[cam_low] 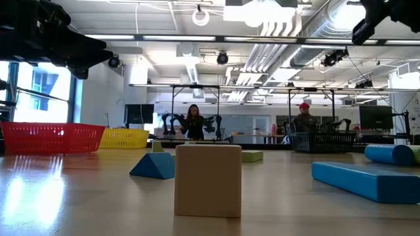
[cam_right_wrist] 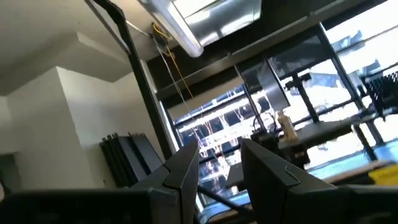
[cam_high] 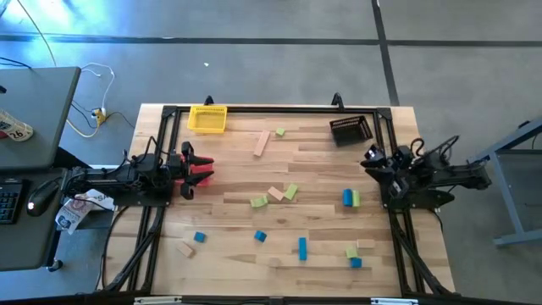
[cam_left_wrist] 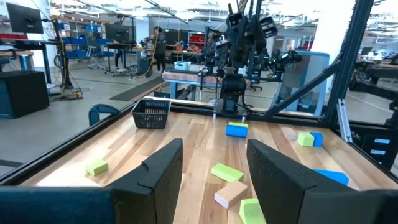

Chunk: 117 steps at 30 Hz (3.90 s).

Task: Sort & place blocks by color
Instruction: Put the green block into the black bin

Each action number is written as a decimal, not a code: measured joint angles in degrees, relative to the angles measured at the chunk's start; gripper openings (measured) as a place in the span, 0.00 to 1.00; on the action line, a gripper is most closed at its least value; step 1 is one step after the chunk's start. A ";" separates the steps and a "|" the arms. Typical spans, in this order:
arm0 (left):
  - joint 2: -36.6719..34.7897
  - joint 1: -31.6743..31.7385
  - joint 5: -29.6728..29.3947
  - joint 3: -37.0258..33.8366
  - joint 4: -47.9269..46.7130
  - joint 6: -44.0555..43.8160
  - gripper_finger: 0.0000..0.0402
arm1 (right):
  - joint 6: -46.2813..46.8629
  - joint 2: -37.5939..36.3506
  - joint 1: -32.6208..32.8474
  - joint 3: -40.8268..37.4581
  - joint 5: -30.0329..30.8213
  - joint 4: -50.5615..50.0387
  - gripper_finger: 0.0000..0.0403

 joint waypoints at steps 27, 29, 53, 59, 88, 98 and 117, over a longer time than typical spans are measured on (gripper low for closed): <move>0.01 0.02 -1.44 0.00 -0.18 -0.62 0.42 | 6.58 11.04 -0.03 32.33 23.02 -42.53 0.27; 0.01 0.02 -1.44 0.00 -0.22 -0.63 0.42 | 12.34 14.01 -0.03 34.86 25.24 -49.38 0.27; -0.01 0.02 -1.39 0.01 -0.26 -0.62 0.42 | 62.17 40.02 -0.01 39.91 9.67 -85.05 0.27; 0.01 0.02 -1.38 -0.01 -0.28 0.09 0.42 | 62.09 45.47 -0.01 39.91 5.24 -85.21 0.27; -0.01 0.02 -1.38 0.01 -0.28 0.43 0.42 | 54.93 62.25 -0.01 39.90 -0.70 -93.34 0.33; -0.01 0.02 -1.25 0.01 -0.28 -2.47 0.42 | 57.94 62.25 0.01 34.41 -3.44 -92.54 0.42; 0.00 0.00 -1.20 -0.01 -1.58 -2.56 0.42 | 71.31 62.27 0.02 34.73 -2.51 -87.42 0.47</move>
